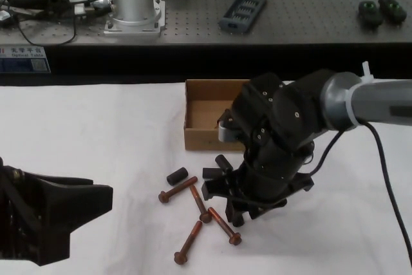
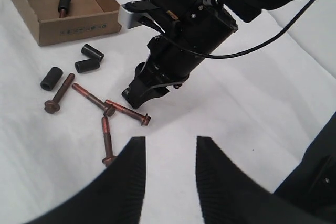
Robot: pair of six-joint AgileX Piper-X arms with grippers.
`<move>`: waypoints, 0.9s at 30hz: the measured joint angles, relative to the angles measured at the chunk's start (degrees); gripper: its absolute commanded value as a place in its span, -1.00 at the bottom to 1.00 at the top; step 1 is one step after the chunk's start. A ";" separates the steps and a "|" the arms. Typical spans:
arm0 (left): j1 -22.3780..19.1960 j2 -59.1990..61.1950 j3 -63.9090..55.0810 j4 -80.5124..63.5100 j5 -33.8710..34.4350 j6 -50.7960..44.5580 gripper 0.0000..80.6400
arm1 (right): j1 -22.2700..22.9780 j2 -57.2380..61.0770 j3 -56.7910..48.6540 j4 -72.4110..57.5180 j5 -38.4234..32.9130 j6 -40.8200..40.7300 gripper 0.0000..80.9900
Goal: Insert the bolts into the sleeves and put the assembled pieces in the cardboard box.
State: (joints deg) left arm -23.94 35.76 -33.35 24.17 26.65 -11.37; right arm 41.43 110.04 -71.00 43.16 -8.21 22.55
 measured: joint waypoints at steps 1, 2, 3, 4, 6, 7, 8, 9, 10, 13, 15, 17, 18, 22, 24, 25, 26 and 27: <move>0.00 0.00 0.00 0.00 0.00 0.00 -0.41 | 0.00 0.00 0.02 0.03 0.00 0.25 -0.23; 0.00 0.00 0.00 0.00 0.00 0.00 -0.41 | 0.00 0.00 0.02 0.03 0.00 0.39 -0.23; 0.00 0.00 0.00 0.00 0.00 0.23 -0.41 | 0.00 0.33 0.02 0.03 0.00 0.51 -0.23; 0.00 0.00 0.00 0.00 0.00 0.65 -0.41 | 0.00 0.33 0.02 0.03 0.00 0.53 -0.23; 0.00 0.00 0.00 0.00 0.00 1.54 -0.41 | 0.00 0.95 -0.15 0.03 0.00 0.58 -0.23; 0.00 0.00 0.00 0.00 0.00 2.11 -0.41 | 0.00 1.03 -0.12 0.03 0.00 0.58 -0.23; 0.00 0.00 0.00 0.00 0.00 2.11 -0.41 | 0.00 1.46 -0.12 0.03 0.00 0.58 -0.23; 0.00 0.00 0.00 0.00 0.00 2.56 -0.41 | 0.00 1.85 -0.12 0.03 0.18 0.58 -0.23; 0.00 0.00 0.00 0.00 -0.14 2.82 -0.41 | 0.00 1.95 -0.36 0.03 0.12 0.58 -0.23; 0.00 0.00 0.00 0.00 -0.33 3.17 -0.41 | 0.00 2.15 -0.37 0.03 0.15 0.58 -0.23; 0.00 0.00 0.00 0.00 -0.32 3.46 -0.41 | 0.00 2.13 -0.37 0.03 0.15 0.58 -0.24; 0.00 0.00 0.00 0.00 -0.32 3.45 -0.41 | 0.00 2.49 -0.61 0.03 0.33 0.58 -0.32; 0.00 0.00 0.00 0.00 -0.32 3.45 -0.41 | 0.00 2.51 -0.62 0.03 0.35 0.58 -0.40; 0.00 0.00 0.00 0.00 -0.32 3.45 -0.41 | 0.00 2.59 -0.63 0.23 0.87 0.40 -0.85; 0.00 0.00 0.00 0.00 -0.32 3.45 -0.41 | 0.00 2.59 -0.63 0.19 0.89 0.14 -0.96; 0.00 0.00 0.00 0.00 -0.32 3.45 -0.41 | 0.00 2.59 -0.63 0.19 0.89 -0.26 -0.96; 0.00 0.00 0.00 0.00 -0.32 3.45 -0.41 | 0.00 2.59 -0.63 0.19 0.89 -0.64 -0.96; 0.00 0.00 0.00 0.00 -0.32 3.45 -0.41 | 0.00 2.59 -0.63 0.19 0.72 -0.81 -0.96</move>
State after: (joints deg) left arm -23.94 35.76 -33.35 24.17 26.33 -7.92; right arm 41.43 112.63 -71.63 43.35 -7.49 21.74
